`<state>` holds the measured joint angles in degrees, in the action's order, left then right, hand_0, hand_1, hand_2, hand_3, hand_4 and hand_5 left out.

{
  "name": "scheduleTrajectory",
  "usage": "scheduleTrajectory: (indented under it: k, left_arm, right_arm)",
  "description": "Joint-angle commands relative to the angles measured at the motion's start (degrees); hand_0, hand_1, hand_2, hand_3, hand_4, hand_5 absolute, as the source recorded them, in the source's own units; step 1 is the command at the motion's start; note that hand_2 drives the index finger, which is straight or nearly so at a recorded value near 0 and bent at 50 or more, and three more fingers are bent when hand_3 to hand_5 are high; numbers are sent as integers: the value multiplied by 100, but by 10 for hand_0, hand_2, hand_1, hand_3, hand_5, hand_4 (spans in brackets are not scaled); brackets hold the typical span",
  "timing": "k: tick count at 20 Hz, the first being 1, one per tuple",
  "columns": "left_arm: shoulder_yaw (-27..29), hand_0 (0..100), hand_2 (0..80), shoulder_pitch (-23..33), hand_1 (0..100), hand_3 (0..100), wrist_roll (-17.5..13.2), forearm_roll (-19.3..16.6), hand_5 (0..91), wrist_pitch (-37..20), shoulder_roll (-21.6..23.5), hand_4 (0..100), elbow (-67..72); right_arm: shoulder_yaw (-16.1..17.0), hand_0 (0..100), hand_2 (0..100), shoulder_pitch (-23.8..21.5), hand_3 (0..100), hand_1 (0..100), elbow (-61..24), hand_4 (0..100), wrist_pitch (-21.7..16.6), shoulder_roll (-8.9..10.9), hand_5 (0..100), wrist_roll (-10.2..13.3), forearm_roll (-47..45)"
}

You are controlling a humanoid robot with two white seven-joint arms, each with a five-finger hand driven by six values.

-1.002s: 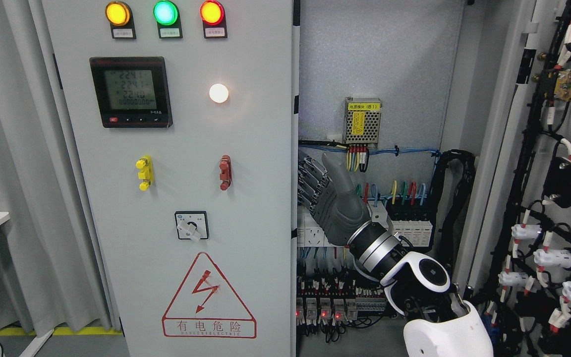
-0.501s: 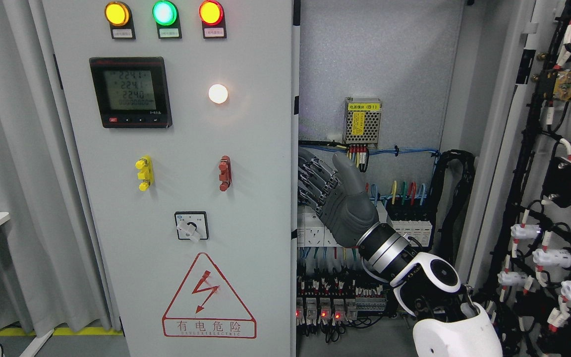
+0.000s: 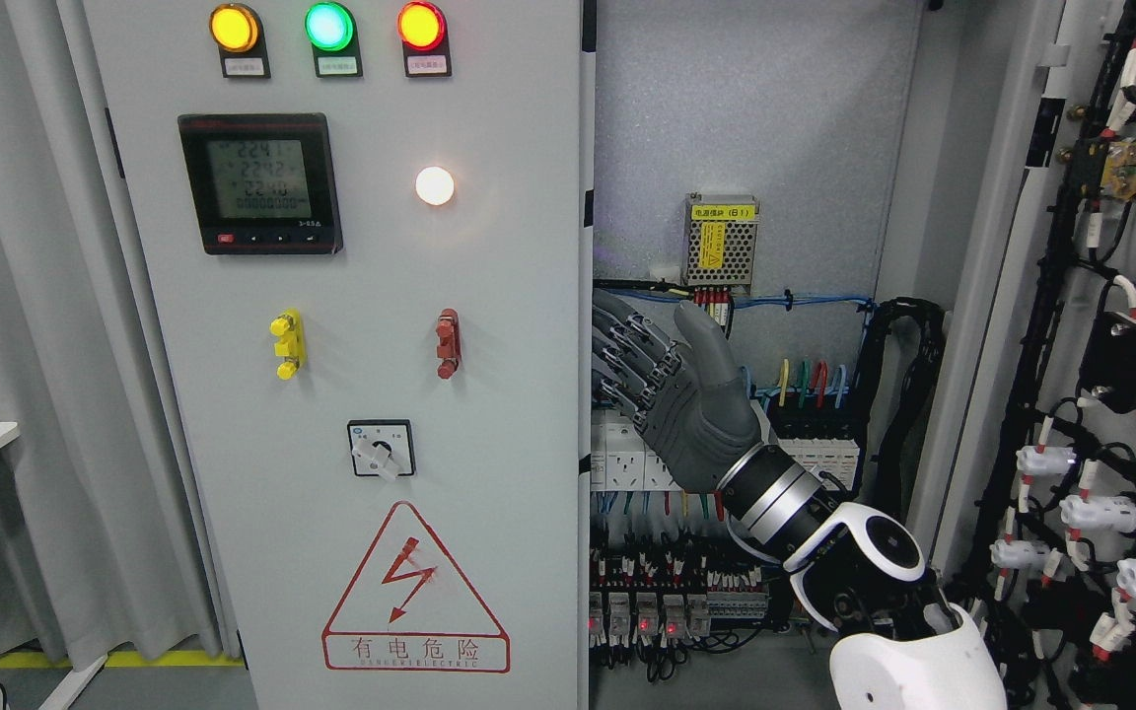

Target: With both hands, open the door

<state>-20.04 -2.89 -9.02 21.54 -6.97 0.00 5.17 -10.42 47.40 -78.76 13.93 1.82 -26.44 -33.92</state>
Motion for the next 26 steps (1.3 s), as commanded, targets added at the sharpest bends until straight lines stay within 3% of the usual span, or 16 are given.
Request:
scheduleTrajectory:
  k: [1,9,15,26]
  left_arm:
    - [0,295,28,-1,0,28,5,-1,0,29,0,35,2]
    - [0,295,29,-1,0,28,5,8,0,29,0,36,2]
    - [0,295,29,-1,0,28,5,-1,0,29,0,36,2]
    - [0,295,28,-1,0,28,5,-1,0,29,0,36,2]
  right_arm:
    - [-22,218,0,-3,0,0,-16,0,13,21,0,-2,-53]
    - [-75,218,0,-11,0,0,-78,0,118,-6,0,-11,-62]
    - [-75,218,0,-161,0,0,-306,0,197,47,0,-169,-282]
    - [-66,218,0,-257,0,0,-526,0,215,126,0,-213,-308]
